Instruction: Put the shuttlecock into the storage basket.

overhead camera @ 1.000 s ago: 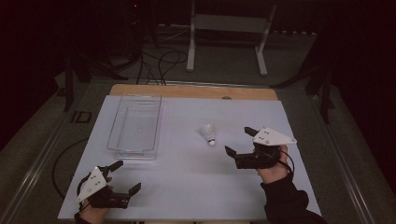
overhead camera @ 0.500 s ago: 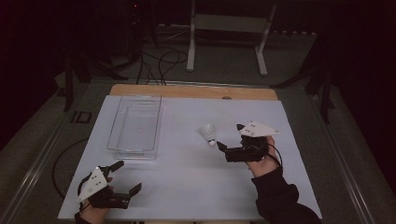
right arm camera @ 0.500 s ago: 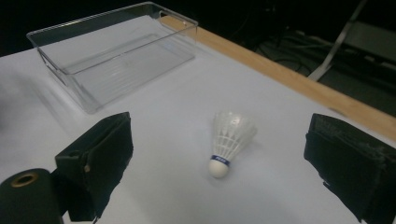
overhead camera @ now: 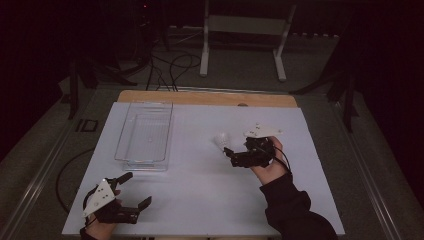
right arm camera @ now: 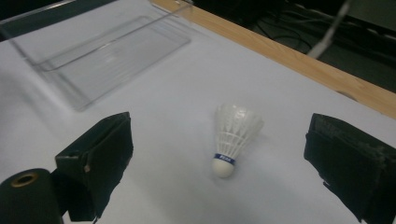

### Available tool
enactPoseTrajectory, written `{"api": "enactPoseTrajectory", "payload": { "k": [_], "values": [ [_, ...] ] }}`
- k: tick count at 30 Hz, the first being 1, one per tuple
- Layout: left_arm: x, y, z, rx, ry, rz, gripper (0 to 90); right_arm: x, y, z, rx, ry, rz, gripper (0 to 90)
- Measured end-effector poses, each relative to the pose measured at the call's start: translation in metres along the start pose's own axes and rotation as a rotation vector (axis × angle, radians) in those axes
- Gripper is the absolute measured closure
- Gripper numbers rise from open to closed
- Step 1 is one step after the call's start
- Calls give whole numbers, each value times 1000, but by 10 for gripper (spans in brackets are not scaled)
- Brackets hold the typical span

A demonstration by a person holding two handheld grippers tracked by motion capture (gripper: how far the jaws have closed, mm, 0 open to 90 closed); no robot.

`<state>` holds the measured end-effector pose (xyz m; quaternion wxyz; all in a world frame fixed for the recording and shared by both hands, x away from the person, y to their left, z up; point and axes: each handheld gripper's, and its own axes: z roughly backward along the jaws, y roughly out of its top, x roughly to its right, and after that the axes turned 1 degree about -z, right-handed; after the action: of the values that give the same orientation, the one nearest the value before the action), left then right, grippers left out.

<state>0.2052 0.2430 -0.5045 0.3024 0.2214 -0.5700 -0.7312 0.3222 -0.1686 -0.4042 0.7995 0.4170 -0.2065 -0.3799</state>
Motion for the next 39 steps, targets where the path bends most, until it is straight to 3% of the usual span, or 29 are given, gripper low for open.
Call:
{"api": "enactPoseTrajectory", "payload": {
  "k": [9, 19, 29, 39],
  "values": [
    [0, 0, 0, 1, -2, 0, 0, -1, 8, -17, -40, -20, -58, 80],
    [0, 0, 0, 2, -5, 2, 0, -6, 11, -33, -105, -30, -81, 81],
    [0, 0, 0, 2, -13, 10, 0, -2, 10, -53, -237, -41, -154, 82],
    [0, 0, 0, 2, -15, 11, 0, 3, 7, -65, -323, -54, -202, 82]
  ]
}}
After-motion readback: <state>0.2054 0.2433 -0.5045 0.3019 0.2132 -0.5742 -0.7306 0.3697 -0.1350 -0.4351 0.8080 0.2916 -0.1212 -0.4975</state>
